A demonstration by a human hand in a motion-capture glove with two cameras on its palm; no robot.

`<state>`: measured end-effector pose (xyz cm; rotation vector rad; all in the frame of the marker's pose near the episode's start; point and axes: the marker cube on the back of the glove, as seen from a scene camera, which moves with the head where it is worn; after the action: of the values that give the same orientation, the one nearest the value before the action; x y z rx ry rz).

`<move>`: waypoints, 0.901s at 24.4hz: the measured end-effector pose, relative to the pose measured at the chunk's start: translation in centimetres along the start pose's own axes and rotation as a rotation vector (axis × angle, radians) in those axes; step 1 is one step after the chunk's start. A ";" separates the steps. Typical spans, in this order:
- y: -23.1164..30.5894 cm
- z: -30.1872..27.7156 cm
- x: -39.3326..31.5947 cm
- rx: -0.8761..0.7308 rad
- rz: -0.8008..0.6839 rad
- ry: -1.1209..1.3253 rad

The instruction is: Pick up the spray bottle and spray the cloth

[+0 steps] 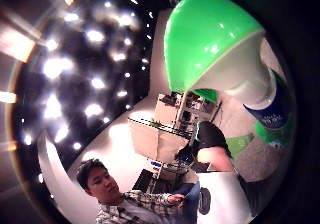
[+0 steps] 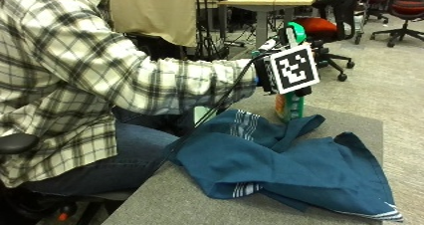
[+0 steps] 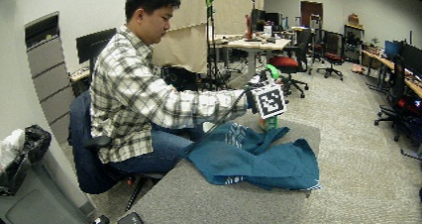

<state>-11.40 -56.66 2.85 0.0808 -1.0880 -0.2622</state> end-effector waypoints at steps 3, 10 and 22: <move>1.1 -0.6 -0.3 -0.052 0.048 0.014; 8.8 -3.7 -4.0 -0.123 0.023 0.199; 48.7 -11.9 -12.0 -0.091 -0.037 0.940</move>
<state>2.22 -7.40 -3.69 0.1250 -0.1402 -0.2631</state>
